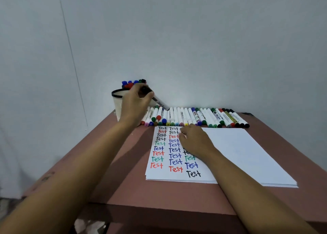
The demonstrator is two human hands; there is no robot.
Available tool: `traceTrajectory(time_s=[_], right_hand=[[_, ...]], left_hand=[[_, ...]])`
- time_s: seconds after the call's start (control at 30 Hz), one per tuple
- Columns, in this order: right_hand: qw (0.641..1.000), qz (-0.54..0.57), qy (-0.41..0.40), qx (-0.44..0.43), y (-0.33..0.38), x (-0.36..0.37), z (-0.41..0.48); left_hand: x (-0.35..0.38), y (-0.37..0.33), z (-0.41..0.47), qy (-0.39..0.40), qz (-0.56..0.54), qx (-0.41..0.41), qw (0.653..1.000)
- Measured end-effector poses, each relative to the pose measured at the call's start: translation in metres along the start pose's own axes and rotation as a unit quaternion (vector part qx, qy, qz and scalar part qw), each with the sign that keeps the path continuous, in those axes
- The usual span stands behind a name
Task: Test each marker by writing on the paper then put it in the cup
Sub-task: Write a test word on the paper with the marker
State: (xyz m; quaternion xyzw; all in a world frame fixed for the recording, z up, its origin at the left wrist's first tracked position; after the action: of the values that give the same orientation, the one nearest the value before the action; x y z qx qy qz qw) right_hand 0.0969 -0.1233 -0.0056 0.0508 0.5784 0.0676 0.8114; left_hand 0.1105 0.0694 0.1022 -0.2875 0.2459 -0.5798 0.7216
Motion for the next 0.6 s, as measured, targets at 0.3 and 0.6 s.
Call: traceTrajectory(time_s=[0.3,0.6], right_hand=[[0.999,-0.037,-0.017,-0.025,0.003,-0.002,-0.001],[0.998,-0.05,-0.014,-0.029,0.003,0.002,0.003]], left_hand=[[-0.027,-0.027,0.106,-0.026,0.169,0.085,0.982],[-0.017,0.03,0.138,0.047,0.293,0.023,0.955]])
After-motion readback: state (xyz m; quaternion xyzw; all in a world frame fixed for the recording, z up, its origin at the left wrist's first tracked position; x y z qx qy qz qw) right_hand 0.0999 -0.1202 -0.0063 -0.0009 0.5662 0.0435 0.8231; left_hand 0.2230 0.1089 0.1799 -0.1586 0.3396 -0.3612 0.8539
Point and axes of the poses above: each hand's wrist, its own z-axis towards the middle knuckle, its own x-axis out of the palm, y = z × x, the point moved 9 cm from there along z, towards the middle knuckle, and after that the axes turned 14 degrees about -z, right-handed, at the moved point
